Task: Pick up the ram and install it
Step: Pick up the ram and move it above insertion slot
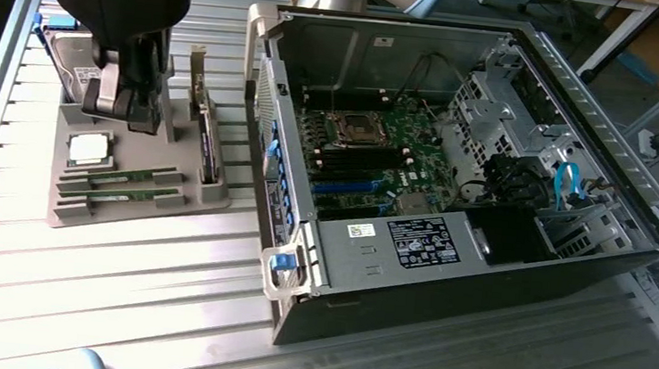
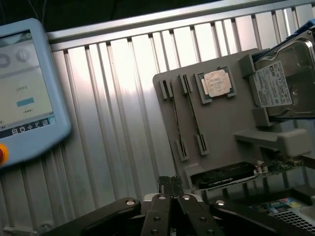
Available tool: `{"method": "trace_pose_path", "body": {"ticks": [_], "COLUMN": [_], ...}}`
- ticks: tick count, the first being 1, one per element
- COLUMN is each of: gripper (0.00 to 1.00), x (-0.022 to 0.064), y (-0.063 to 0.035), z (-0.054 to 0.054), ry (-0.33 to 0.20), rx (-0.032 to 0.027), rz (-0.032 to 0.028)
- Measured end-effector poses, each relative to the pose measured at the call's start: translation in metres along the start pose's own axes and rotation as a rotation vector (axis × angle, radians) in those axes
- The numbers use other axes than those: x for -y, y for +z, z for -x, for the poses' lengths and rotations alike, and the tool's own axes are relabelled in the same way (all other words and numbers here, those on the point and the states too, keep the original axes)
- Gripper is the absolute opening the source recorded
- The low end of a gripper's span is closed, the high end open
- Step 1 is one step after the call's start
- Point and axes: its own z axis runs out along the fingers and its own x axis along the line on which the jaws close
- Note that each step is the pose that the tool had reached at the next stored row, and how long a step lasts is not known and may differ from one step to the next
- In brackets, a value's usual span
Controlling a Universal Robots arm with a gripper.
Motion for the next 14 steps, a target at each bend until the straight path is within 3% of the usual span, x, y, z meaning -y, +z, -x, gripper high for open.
{"method": "trace_pose_path", "body": {"ticks": [14], "gripper": [0.11], "x": [0.0], "y": [0.0003], "z": [0.0], "ry": [-0.077], "rx": [-0.0034], "rz": [0.0019]}}
